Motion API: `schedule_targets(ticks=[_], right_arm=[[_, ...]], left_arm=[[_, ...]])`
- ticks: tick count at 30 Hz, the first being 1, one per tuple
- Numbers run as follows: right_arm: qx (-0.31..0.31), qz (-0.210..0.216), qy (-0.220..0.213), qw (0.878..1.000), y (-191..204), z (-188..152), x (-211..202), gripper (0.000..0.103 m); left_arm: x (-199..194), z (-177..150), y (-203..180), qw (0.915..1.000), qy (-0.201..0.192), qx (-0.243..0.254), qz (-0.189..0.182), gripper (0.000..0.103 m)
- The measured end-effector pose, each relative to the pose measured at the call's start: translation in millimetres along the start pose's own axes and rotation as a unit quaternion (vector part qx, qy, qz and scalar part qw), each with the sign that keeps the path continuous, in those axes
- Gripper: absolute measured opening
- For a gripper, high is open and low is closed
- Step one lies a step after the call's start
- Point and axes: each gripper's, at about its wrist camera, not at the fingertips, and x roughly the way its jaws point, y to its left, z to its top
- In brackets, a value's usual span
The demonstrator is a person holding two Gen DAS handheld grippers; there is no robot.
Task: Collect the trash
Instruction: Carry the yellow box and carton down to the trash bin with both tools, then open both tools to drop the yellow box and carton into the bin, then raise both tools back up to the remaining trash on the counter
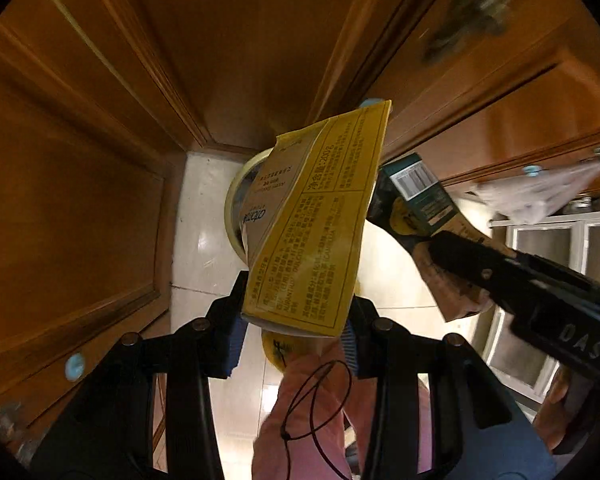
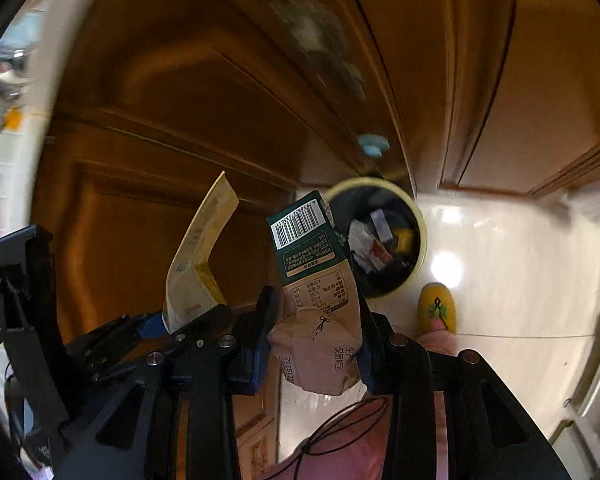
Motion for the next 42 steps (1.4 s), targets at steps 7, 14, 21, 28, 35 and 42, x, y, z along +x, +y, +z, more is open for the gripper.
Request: schedule_targets(ticks=[7, 14, 21, 28, 35, 42], right_arm=[[0.019, -0.005, 0.007, 1.000, -35, 20, 97, 0.035], [0.043, -0.010, 0.009, 0.999, -57, 43, 147, 0.053], [0.018, -0.011, 0.012, 1.000, -54, 37, 137, 0.053], [-0.022, -0.020, 0.016, 0.999, -41, 30, 96, 0.053], [-0.040, -0.017, 0.008, 0.999, -10, 17, 17, 0.053], [-0.060, -0.013, -0.025, 0.998, 35, 5, -95, 0.053]], left_arm=[[83, 12, 5, 1.0000, 0.001, 0.007, -0.001, 0.040], [118, 23, 30, 0.9995, 0.020, -0.019, 0.014, 0.053], [108, 27, 48, 0.9992, 0.012, -0.033, 0.016, 0.053], [51, 25, 42, 0.9989, -0.002, -0.047, 0.009, 0.053], [-49, 15, 23, 0.9986, -0.038, -0.036, 0.009, 0.053], [-173, 8, 4, 0.9962, -0.086, -0.015, 0.002, 0.053]])
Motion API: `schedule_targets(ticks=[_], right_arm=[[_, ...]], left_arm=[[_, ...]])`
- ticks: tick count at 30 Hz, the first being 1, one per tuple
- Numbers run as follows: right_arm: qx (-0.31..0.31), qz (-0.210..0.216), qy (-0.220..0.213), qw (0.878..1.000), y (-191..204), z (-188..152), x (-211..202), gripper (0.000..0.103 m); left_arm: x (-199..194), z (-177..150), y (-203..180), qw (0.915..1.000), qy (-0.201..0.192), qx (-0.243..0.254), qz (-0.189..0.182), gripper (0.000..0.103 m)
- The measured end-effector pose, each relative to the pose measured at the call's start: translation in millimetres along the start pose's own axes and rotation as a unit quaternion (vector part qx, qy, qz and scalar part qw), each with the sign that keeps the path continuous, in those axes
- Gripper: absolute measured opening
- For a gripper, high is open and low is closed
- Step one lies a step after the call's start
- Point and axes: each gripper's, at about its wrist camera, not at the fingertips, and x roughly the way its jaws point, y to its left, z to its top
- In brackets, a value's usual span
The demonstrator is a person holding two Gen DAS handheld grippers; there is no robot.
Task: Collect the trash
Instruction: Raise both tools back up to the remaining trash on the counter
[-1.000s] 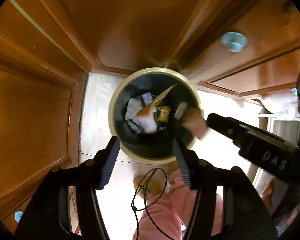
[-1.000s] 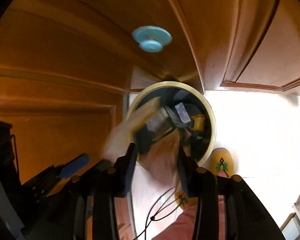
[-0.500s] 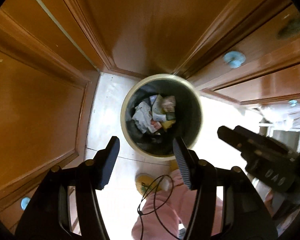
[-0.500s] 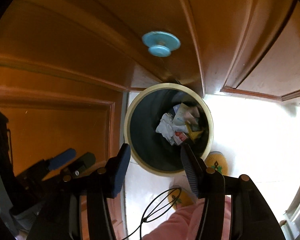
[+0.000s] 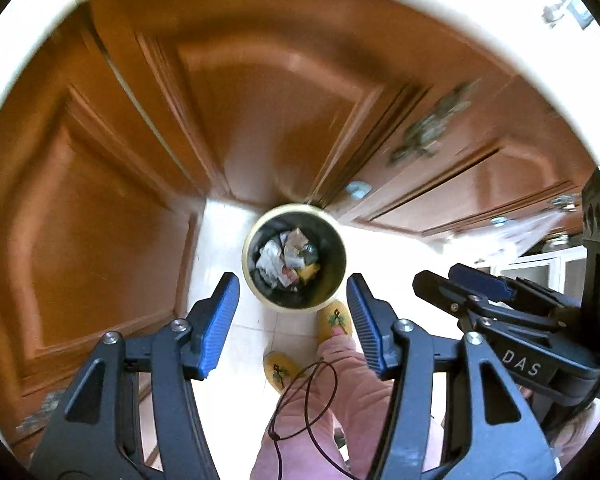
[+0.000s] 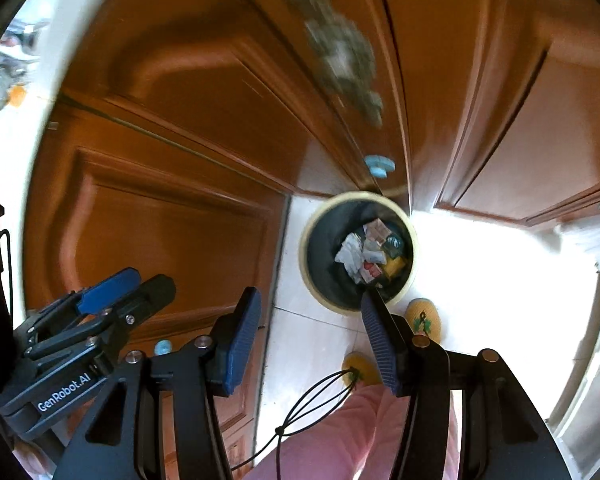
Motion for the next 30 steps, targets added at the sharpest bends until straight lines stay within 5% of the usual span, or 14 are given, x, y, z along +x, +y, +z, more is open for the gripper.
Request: schedule_targets(ticks=[8, 17, 24, 30], right_arm=[[-0.023, 0.002, -0.081, 0.996, 58, 4, -142, 0.053], [-0.054, -0.002, -0.179, 0.982, 115, 12, -260, 0.054], [-0.069, 0.005, -0.228, 0.971, 143, 39, -331, 0.057], [-0.075, 0.011, -0.247, 0.966, 148, 93, -347, 0.058]], left_arm=[[-134, 20, -26, 0.9942, -0.093, 0.054, -0.004, 0.053], [-252, 48, -35, 0.9765, -0.193, 0.095, 0.007, 0.054], [-290, 88, -18, 0.9696, -0.229, 0.081, 0.026, 0.060], [-286, 141, 3, 0.9664, -0.247, 0.050, 0.049, 0.064]])
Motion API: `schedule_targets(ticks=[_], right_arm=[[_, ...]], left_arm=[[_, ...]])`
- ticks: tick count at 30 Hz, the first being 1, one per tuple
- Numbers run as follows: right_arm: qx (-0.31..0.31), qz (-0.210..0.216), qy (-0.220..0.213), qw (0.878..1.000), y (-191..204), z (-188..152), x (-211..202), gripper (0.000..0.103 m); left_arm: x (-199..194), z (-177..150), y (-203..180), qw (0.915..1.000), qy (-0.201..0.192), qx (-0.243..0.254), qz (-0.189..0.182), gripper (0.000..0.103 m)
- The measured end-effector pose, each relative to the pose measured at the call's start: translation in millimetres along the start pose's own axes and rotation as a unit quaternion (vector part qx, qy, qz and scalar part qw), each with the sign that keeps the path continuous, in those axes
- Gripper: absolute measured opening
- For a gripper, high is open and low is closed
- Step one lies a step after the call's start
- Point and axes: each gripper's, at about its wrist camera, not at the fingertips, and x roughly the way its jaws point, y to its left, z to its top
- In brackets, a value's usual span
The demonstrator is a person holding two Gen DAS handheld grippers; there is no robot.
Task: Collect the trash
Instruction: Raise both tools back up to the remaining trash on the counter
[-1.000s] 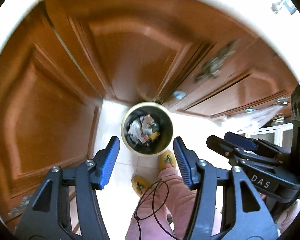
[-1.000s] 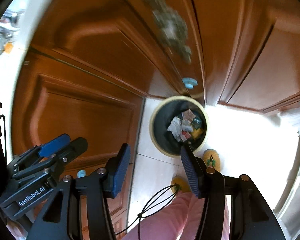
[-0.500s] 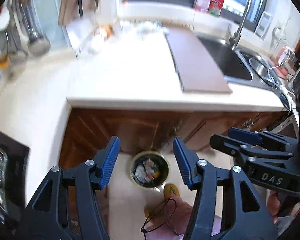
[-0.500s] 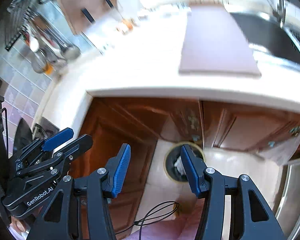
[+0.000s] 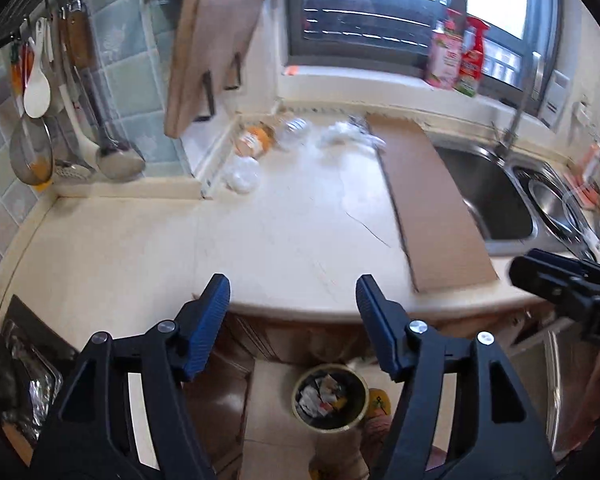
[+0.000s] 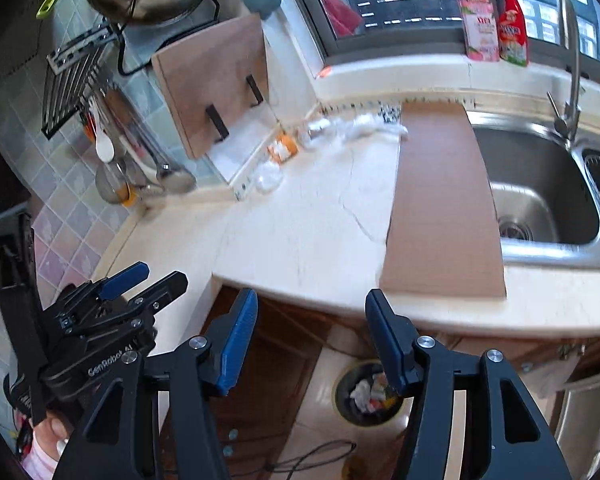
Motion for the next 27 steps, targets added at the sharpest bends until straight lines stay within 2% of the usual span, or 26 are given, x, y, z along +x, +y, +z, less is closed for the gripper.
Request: schedule_targets(ticks=[7, 15, 20, 25, 27], right_arm=[[-0.011, 0.014, 0.002, 1.000, -30, 75, 56, 0.061], [-0.032, 0.037, 0.044, 0.998, -71, 185, 164, 0.066], [-0.034, 0.053, 0.073, 0.995, -99, 250, 247, 0.066], [-0.014, 0.064, 0.100, 0.993, -128, 295, 327, 0.067], [-0.001, 0.062, 0.105, 0.993, -137, 304, 351, 0.067]], left_arm=[[77, 49, 17, 0.9984, 0.002, -0.049, 0.028, 0.067], [175, 93, 22, 0.9912, 0.011, -0.111, 0.071, 0.067], [236, 112, 33, 0.9818, 0.013, -0.160, 0.101, 0.067], [294, 125, 44, 0.9718, 0.030, -0.187, 0.141, 0.067], [310, 126, 50, 0.9681, 0.032, -0.197, 0.151, 0.067]])
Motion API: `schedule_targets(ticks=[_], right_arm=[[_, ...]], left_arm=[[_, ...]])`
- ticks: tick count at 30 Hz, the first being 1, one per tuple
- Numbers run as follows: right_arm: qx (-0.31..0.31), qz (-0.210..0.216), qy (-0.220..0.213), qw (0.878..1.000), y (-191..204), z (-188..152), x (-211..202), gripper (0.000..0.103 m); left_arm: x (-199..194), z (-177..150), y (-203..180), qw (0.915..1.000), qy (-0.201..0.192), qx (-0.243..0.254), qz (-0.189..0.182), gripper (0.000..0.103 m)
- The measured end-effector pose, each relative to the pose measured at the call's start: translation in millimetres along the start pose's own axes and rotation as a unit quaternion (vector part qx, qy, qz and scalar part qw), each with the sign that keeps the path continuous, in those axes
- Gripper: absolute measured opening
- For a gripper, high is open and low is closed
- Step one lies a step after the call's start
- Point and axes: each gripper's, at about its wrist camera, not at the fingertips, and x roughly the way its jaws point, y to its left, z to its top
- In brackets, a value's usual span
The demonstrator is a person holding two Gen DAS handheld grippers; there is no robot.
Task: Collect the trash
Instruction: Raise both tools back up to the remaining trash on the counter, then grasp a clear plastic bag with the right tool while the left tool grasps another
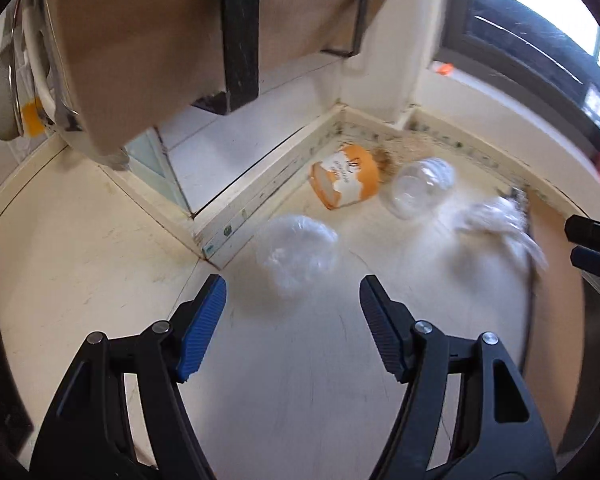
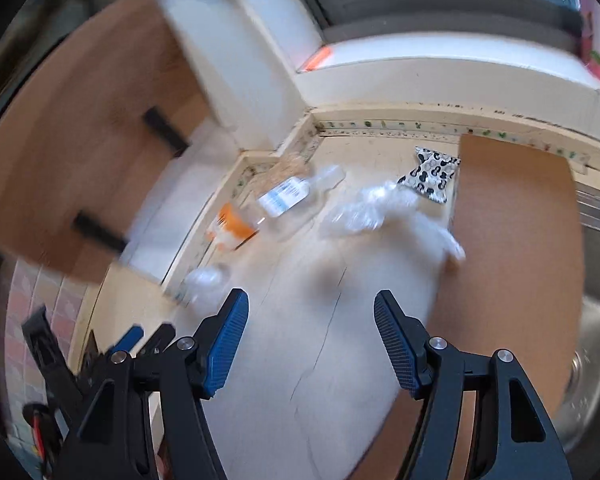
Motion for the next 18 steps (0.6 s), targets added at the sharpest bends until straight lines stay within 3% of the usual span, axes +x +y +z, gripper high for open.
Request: schedule_targets(ticks=[6, 14, 16, 18], right_arm=[[0.079, 0.000, 0.020, 0.997, -50, 46, 70, 0.067], [0.138, -0.009, 0.046, 0.989, -78, 70, 136, 0.067], [0.129, -0.013, 0.037, 0.991, -75, 72, 141, 0.065], [0.112, -0.028, 0.039, 0.993, -69, 73, 144, 0.051]], left_arm=[[47, 10, -2, 0.9992, 0.009, -0.030, 0.025, 0.067], [82, 14, -11, 0.9981, 0.015, -0.036, 0.047, 0.067], [86, 15, -13, 0.9978, 0.015, -0.039, 0.052, 0.067], [90, 16, -15, 0.9976, 0.017, -0.040, 0.054, 0.067]])
